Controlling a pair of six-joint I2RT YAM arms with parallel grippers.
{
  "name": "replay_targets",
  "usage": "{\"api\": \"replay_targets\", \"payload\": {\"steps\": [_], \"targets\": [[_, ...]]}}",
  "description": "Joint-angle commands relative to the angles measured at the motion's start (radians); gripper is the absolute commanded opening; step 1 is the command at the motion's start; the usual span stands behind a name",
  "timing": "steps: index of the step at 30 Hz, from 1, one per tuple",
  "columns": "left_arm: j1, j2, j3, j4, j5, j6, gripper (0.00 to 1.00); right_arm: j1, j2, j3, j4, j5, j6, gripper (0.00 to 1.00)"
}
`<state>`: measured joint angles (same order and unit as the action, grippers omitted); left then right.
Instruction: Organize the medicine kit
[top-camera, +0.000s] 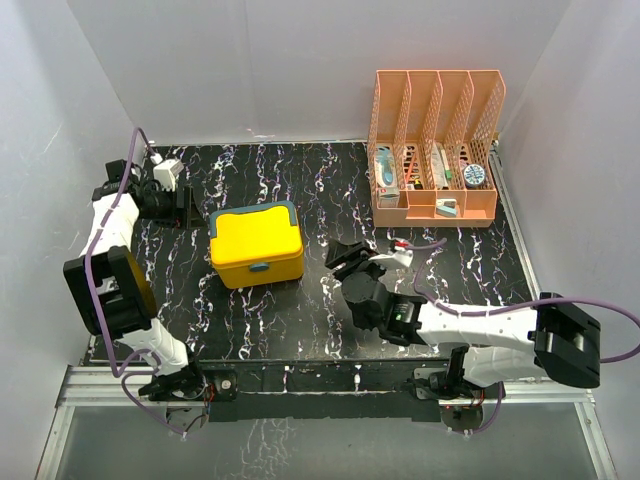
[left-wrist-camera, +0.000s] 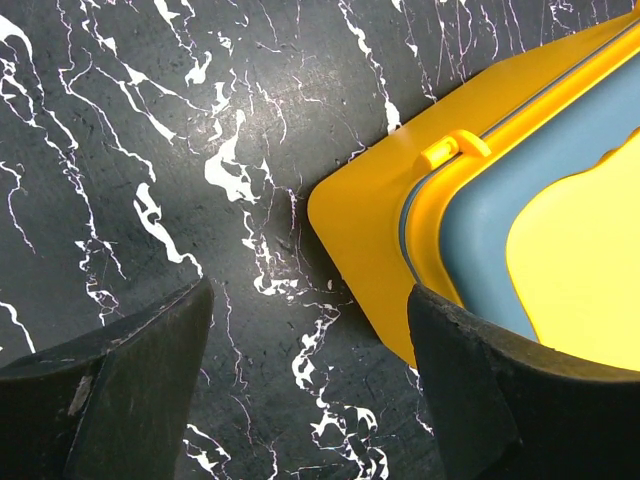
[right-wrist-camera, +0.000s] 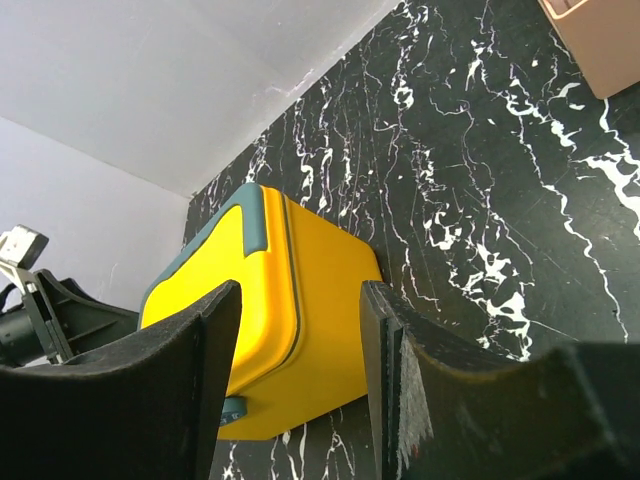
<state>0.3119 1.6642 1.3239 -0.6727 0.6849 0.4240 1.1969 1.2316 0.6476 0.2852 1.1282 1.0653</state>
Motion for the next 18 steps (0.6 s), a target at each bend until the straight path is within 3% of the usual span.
{"api": "replay_targets", "payload": {"steps": [1,11,18], "targets": [[-0.02,0.007,0.018,-0.036,0.033,0.02,0.77,-0.009,-0.034,-0.035,0.041,0.033,-0.023,0.49],[-0.185,0.071,0.121,-0.055,-0.019,-0.017,0.77,-0.014,-0.056,-0.093,0.022,0.038,0.062,0.49],[-0.201,0.112,0.146,-0.033,-0.035,-0.062,0.77,-0.014,-0.104,-0.114,-0.024,0.055,0.078,0.49]]}}
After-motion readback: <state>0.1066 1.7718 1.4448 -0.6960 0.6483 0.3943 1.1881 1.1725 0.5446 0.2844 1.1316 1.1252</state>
